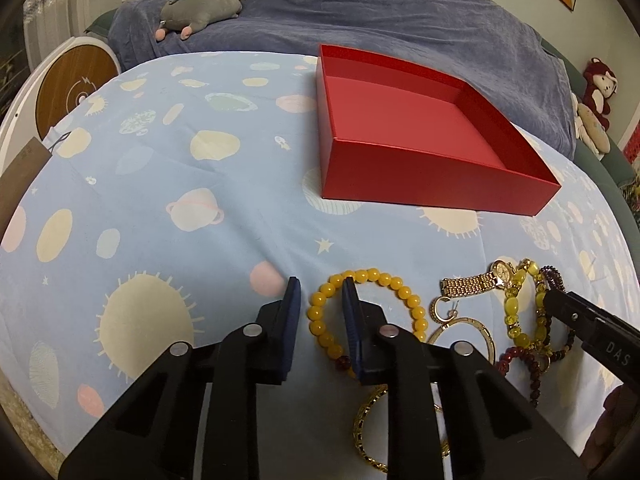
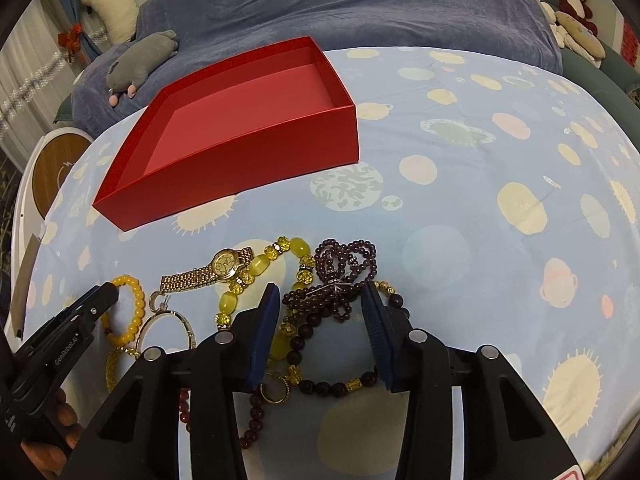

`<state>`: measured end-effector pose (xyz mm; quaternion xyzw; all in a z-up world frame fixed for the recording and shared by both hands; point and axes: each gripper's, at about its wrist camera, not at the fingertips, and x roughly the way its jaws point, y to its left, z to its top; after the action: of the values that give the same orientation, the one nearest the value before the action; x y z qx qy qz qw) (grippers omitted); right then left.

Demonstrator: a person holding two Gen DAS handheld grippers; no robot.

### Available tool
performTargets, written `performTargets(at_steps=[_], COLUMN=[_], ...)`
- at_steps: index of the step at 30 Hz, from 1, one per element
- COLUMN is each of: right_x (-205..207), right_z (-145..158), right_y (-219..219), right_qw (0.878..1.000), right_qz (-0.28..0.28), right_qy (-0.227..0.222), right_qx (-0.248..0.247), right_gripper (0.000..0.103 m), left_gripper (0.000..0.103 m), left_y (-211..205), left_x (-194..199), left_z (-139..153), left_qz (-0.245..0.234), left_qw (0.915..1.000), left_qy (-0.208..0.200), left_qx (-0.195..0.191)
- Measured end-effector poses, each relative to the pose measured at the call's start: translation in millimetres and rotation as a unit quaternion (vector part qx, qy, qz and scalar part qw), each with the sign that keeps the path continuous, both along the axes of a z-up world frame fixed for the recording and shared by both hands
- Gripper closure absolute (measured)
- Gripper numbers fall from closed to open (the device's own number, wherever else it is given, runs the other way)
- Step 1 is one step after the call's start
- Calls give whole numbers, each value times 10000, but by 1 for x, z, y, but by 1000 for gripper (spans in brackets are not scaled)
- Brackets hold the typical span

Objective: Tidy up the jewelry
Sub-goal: 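Grasp the amber bead bracelet with the left gripper while the right grasps the purple beaded bracelet, then carry both bracelets into the red box and open both grippers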

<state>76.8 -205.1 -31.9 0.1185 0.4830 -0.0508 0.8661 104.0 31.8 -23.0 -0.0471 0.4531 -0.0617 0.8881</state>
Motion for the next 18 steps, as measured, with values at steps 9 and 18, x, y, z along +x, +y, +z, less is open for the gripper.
performTargets(at_steps=[9, 18], right_x=[0, -14], right_z=[0, 8], right_y=[-4, -14], right_qw=[9998, 9995], right_qz=[81, 4], right_qy=[-78, -207], right_qx=[181, 255], right_gripper=[90, 93], left_gripper=[96, 96], left_y=[-2, -7], left_x=[-2, -11], left_z=[1, 5], left_qz=[-108, -226], left_qw=[9998, 9996], left_qy=[34, 54], left_qx=[-142, -150])
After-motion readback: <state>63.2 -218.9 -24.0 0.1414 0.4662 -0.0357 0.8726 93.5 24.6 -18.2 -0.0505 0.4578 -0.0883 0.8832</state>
